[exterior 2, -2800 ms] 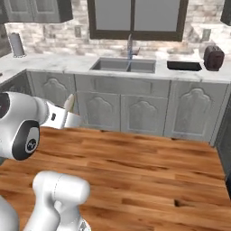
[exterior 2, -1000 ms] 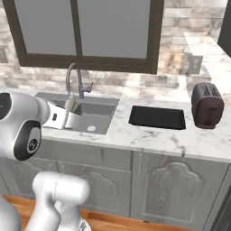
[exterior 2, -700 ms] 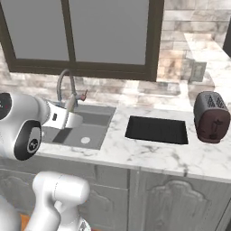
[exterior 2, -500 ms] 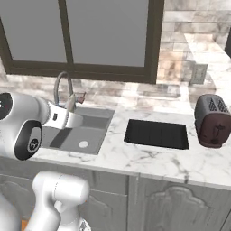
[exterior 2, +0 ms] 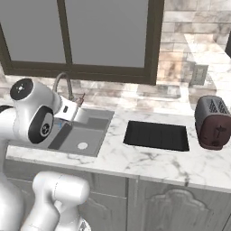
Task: Take the fish out of the fridge, briefly rinse it in the sink, and place it on the tray next to the sink.
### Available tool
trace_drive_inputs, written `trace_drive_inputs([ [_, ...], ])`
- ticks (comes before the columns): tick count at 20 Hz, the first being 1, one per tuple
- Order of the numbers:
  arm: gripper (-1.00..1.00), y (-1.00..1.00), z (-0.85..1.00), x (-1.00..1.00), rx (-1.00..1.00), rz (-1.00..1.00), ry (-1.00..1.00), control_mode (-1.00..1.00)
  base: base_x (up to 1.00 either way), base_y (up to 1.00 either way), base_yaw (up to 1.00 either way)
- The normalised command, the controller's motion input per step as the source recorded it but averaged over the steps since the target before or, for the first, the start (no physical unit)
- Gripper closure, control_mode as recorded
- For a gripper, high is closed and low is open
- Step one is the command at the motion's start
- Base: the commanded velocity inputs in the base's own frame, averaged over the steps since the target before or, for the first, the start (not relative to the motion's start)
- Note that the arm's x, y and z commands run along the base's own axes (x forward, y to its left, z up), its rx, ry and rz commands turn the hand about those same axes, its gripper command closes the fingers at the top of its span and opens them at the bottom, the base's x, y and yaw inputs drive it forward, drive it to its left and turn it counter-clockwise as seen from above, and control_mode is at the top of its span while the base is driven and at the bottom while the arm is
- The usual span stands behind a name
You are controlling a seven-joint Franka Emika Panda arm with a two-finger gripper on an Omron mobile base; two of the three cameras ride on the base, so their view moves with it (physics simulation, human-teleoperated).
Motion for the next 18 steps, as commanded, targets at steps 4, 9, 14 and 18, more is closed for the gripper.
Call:
trace_drive_inputs([
  [4,1.0,-0.07,0.0,0.81,0.15,0.02,0.66,-1.0,0.0,0.0,0.0],
  [9,1.0,-0.19,-0.27,0.45,0.12,0.19,0.5,-1.0,0.0,0.0,0.0],
  [14,1.0,-0.01,-0.78,0.07,0.08,0.29,0.26,-1.0,0.0,0.0,0.0],
  [18,1.0,0.01,-0.52,0.1,0.17,0.36,0.17,-1.0,0.0,0.0,0.0],
])
